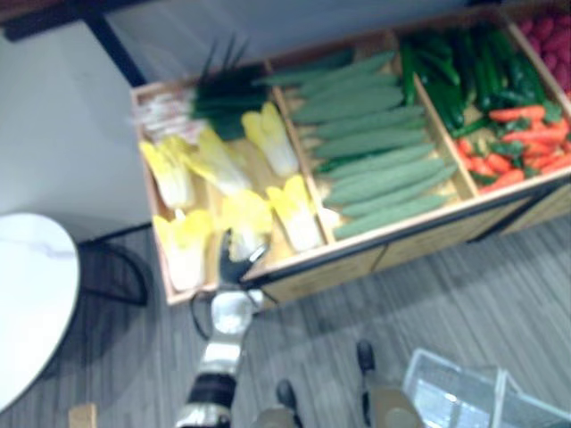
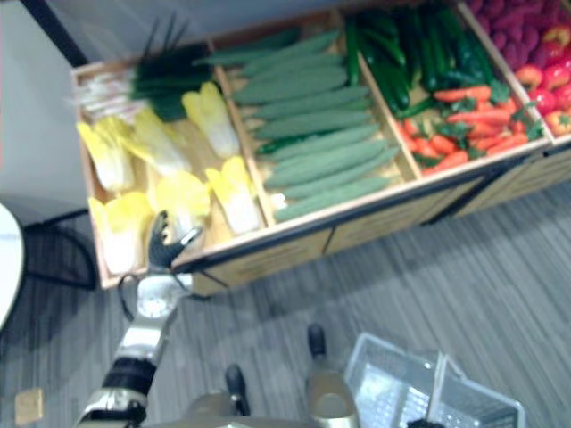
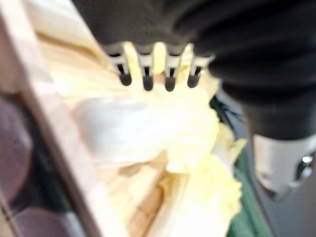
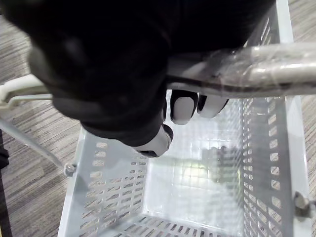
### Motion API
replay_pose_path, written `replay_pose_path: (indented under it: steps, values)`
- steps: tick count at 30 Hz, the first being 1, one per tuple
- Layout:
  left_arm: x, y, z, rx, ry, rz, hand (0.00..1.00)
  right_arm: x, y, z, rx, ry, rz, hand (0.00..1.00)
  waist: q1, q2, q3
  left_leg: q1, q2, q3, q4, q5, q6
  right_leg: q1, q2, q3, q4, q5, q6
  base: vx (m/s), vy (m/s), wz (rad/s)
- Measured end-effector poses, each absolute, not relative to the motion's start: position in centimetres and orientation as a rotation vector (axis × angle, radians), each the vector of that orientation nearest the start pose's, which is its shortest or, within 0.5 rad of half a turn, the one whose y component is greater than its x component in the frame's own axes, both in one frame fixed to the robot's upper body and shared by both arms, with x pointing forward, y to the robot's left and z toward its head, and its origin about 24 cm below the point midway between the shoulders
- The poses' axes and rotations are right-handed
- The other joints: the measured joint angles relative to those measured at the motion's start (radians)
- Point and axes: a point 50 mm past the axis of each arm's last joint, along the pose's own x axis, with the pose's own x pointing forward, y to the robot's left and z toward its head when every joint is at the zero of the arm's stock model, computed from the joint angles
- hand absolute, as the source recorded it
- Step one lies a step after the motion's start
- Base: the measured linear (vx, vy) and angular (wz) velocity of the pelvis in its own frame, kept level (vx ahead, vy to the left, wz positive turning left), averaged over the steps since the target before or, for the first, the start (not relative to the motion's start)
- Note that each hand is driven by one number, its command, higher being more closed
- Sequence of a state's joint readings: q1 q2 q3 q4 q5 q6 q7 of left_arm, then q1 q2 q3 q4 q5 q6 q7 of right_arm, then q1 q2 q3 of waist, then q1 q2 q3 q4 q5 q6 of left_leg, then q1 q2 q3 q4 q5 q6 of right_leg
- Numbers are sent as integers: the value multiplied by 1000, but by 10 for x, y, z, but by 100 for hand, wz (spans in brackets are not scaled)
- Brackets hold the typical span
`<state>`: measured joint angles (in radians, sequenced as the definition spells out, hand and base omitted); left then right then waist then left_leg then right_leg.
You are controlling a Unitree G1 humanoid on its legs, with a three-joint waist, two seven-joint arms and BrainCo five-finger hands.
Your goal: Pick vegetable in the basket
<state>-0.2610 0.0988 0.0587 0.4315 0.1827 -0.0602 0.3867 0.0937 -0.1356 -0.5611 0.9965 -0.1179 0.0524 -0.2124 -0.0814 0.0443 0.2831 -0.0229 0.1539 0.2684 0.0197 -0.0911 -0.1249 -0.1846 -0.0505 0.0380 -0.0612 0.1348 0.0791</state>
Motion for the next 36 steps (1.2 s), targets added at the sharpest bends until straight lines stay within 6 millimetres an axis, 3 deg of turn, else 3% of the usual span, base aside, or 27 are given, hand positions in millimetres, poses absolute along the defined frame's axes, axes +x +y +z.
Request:
replay_pose_path:
  steps: [5,6,9,14,18,21,23,25,26,27,28,30,31,33,34,36]
  values:
    - [326,223,47,370,55,575,0,99,-281,-133,-103,996,-725,100,2,-20,65,-50,4,43,3,13,-4,-90,12,38,36,8,-6,-13,-43,-24]
    - [328,232,54,401,30,635,100,104,-282,-131,-105,967,-729,100,5,-21,74,-67,5,52,7,14,-4,-116,13,48,46,8,-6,-17,-30,-17]
    - [342,254,76,450,16,715,100,115,-282,-124,-93,901,-753,100,8,-32,94,-111,6,85,20,13,-4,-168,10,72,51,18,0,-29,-27,-17]
    - [359,268,117,380,-54,821,100,142,-281,-110,-46,770,-753,100,9,-45,121,-175,37,241,51,16,-10,-247,2,96,44,39,4,-60,-49,-10]
    - [364,279,139,364,-76,868,100,150,-279,-106,-31,734,-733,100,6,-63,130,-180,54,298,53,19,-16,-267,2,97,41,40,5,-37,-62,-10]
    - [368,276,149,347,-88,870,100,149,-278,-106,-26,736,-728,100,2,-69,134,-160,59,302,54,21,-19,-247,2,83,44,40,5,0,-34,-2]
    - [371,270,154,339,-109,830,100,148,-275,-108,-19,748,-726,100,2,-87,143,-125,70,300,65,21,-19,-208,5,68,48,39,5,23,-8,4]
    - [374,244,165,355,-195,712,100,144,-269,-113,-4,769,-720,100,5,-110,138,-90,73,259,98,15,-21,-150,9,59,48,38,3,89,19,9]
    - [371,238,170,365,-237,687,100,145,-266,-113,0,771,-714,100,2,-117,137,-87,72,220,116,9,-18,-136,10,61,49,41,-3,128,13,-17]
    - [355,222,179,358,-357,656,100,146,-260,-115,-7,780,-685,100,5,-142,126,-79,54,46,178,-14,1,-101,12,81,51,41,-3,104,2,-32]
    - [348,220,179,347,-382,660,100,146,-260,-115,-9,779,-683,100,5,-142,125,-71,47,-4,199,-30,7,-86,13,89,51,39,-3,101,17,-48]
    - [330,217,178,324,-446,683,100,146,-262,-115,-19,784,-682,100,9,-131,119,-52,37,-119,243,-78,1,-51,18,115,54,27,4,47,110,-49]
    - [316,210,175,315,-483,703,100,138,-266,-118,-34,808,-691,100,7,-107,96,-24,35,-156,254,-121,-8,-31,23,127,62,15,17,29,183,-38]
    - [303,202,173,322,-516,717,100,126,-269,-122,-55,844,-703,100,6,-92,49,-8,30,-155,233,-147,-15,-31,21,130,63,13,21,33,180,-13]
    - [289,198,175,344,-566,734,100,118,-268,-126,-54,869,-709,100,11,-97,14,24,16,-141,188,-150,-18,-28,13,137,65,13,21,41,147,-8]
    - [272,190,182,367,-652,736,100,107,-265,-130,-70,899,-706,100,18,-99,9,70,5,-141,156,-155,-13,3,3,136,67,13,21,2,124,-1]
